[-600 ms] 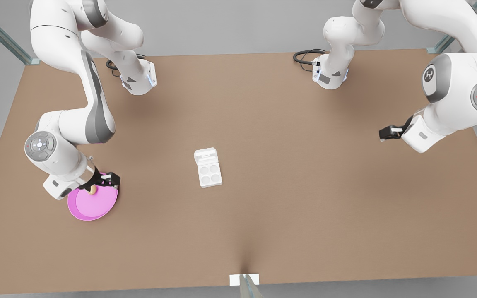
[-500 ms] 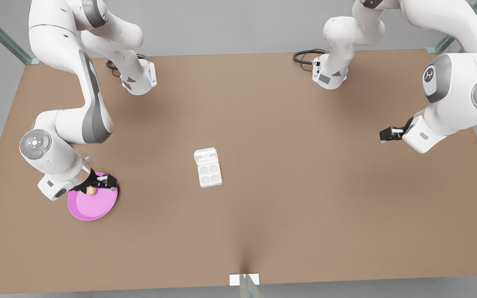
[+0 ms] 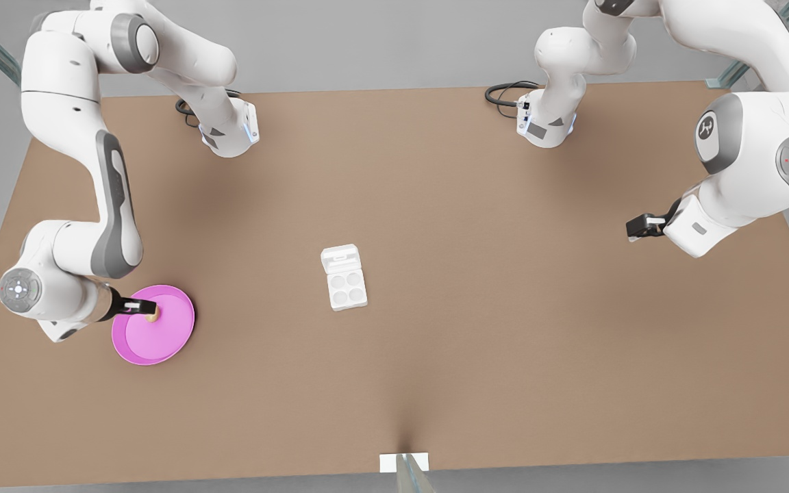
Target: Pack egg into the box and close the box lid
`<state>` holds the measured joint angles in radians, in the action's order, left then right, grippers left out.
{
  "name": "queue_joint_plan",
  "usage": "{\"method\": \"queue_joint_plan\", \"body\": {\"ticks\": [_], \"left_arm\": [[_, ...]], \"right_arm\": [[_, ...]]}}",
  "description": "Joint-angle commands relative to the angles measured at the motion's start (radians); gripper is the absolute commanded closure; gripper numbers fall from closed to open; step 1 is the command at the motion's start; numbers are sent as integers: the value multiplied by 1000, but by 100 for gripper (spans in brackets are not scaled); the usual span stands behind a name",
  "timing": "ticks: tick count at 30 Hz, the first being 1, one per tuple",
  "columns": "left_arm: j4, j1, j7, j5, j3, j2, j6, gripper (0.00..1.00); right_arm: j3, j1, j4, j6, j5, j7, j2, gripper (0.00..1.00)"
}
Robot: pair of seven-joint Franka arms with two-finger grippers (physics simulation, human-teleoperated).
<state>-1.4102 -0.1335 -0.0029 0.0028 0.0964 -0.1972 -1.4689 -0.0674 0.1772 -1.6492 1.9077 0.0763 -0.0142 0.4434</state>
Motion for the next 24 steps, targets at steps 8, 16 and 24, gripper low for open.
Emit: {"method": "queue_joint_plan", "body": {"ticks": [8, 16, 24], "left_arm": [[0, 0, 0, 0, 0, -1, -2, 0], [0, 0, 0, 2, 0, -1, -5, 0], [0, 0, 0, 2, 0, -2, -5, 0]], "right_arm": [[-3, 28, -273, 390, 8, -142, -12, 0], [-3, 67, -317, 591, 8, -225, -6, 0], [-3, 110, -311, 622, 8, -296, 11, 0]]}}
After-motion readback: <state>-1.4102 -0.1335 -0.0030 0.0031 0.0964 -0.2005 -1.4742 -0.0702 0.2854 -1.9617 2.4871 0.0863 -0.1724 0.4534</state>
